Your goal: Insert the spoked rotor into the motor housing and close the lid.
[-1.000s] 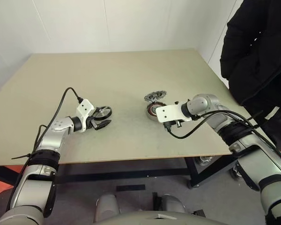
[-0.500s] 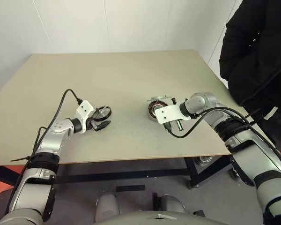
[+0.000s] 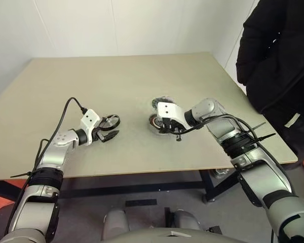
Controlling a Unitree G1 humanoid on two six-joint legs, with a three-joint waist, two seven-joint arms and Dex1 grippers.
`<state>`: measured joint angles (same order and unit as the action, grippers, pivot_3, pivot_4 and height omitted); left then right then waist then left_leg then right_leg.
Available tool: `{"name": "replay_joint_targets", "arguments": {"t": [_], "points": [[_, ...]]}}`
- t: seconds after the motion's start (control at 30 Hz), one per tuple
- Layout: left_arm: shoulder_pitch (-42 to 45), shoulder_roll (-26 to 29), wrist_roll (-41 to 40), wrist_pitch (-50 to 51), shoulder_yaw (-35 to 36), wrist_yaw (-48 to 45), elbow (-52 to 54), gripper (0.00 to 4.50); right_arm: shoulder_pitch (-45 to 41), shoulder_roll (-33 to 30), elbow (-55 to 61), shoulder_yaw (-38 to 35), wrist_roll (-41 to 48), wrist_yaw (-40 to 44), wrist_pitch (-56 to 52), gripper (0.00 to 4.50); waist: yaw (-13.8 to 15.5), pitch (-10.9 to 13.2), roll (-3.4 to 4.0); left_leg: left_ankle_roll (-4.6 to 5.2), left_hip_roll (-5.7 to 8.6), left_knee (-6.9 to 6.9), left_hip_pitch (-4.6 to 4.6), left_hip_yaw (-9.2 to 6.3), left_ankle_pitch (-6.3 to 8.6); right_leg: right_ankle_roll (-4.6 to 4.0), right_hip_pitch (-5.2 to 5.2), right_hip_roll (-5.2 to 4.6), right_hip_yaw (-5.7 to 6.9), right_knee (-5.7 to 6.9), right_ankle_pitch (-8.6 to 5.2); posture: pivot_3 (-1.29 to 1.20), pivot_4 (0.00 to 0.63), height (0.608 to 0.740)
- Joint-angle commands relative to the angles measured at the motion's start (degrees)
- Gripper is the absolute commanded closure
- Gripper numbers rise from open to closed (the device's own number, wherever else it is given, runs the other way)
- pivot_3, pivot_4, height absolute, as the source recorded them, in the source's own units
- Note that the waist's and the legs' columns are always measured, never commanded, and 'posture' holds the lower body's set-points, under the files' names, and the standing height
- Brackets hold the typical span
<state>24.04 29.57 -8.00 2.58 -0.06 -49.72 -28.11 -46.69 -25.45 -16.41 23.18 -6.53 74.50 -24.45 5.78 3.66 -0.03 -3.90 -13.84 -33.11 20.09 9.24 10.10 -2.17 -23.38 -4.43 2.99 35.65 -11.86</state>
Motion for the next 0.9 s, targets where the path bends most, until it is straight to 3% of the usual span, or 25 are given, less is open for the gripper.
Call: {"name": "replay_joint_targets", "arguments": {"t": [0.03, 0.17, 0.6, 0.9], "points": [[0.59, 0.02, -0.16, 0.27, 0.19, -0.02, 0.71, 0.0, -1.63, 0.96, 5.71, -3.4, 4.6, -0.82, -10.71, 4.48, 0.11, 0.0, 0.0, 0.0, 0.01, 0.0, -0.01, 0.0, 0.0, 0.0, 0.01, -0.01, 0.0, 0.0, 0.0, 0.0, 0.0, 0.74], [0.21, 0.14, -0.11, 0.32, 0.26, 0.02, 1.01, 0.0, -2.53, 2.15, 4.58, -3.04, 5.35, -4.4, -15.73, 4.48, 0.23, 0.0, 0.0, -0.03, 0.02, 0.0, -0.03, 0.0, -0.02, 0.01, 0.02, -0.03, 0.0, 0.02, 0.0, 0.0, 0.0, 0.74], [-0.86, 0.89, -0.31, 0.63, 0.8, 0.05, 2.12, 0.0, -2.2, 8.46, -2.54, 0.09, 3.8, -15.68, -17.13, 4.48, -0.06, 0.0, 0.0, -0.15, 0.02, 0.05, -0.13, -0.01, -0.08, 0.02, 0.04, -0.02, 0.0, 0.05, 0.0, 0.0, 0.0, 0.74], [-1.22, 1.11, -0.64, 1.38, 0.97, -0.33, 2.89, 0.0, -4.03, 8.84, 3.76, -3.11, 8.5, -16.14, -23.91, 1.44, -0.05, 0.01, 0.01, -0.17, 0.02, 0.09, -0.11, -0.03, -0.09, 0.02, 0.04, -0.02, 0.0, 0.03, 0.0, 0.0, 0.0, 0.74]]}}
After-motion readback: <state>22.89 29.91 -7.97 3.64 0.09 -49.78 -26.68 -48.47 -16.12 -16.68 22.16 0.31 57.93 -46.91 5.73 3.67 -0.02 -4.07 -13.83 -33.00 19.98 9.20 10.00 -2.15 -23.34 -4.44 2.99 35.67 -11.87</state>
